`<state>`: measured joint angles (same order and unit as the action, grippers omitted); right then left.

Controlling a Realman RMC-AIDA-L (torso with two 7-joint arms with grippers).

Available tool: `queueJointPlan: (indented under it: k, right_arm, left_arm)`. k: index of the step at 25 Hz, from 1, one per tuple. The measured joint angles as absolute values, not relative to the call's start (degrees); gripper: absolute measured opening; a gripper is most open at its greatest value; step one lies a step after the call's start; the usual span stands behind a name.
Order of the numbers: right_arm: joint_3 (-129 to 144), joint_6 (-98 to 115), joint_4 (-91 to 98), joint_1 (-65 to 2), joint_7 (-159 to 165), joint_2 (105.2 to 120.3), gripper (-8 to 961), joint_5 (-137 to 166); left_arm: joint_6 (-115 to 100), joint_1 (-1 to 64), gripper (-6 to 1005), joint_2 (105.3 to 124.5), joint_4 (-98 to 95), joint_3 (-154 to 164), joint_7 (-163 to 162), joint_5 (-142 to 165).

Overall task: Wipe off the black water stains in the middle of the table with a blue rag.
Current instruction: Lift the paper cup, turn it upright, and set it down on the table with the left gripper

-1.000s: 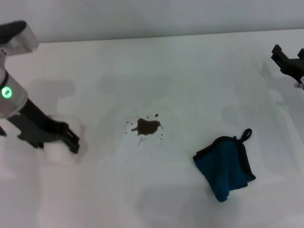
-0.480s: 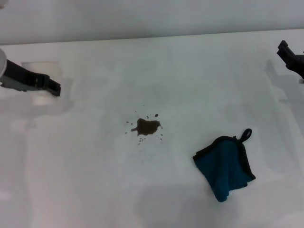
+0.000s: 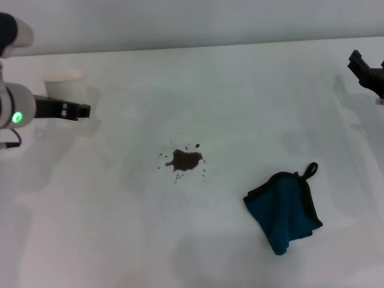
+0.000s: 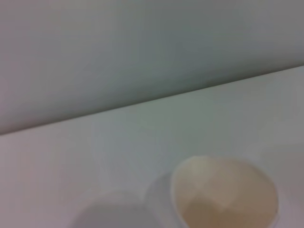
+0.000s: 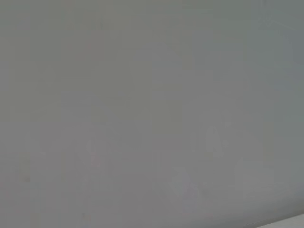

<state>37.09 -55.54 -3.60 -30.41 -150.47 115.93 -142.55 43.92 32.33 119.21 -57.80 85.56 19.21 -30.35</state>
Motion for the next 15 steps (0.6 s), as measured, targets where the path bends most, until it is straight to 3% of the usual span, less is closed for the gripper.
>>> queueJointPlan:
  k: [8,15]
  right_arm:
    - [37.09,-55.54,-3.51,-30.50,-150.47,115.93,853,-142.63]
    - [37.09,-55.71,-3.51,-30.50,-150.47,116.00,853,-142.90]
  left_arm:
    - [18.68,22.83,607,119.36,-57.90,100.26,17.11,-31.16]
    - [0.94,18.27,606,119.36,-53.76,108.34,17.35,-31.15]
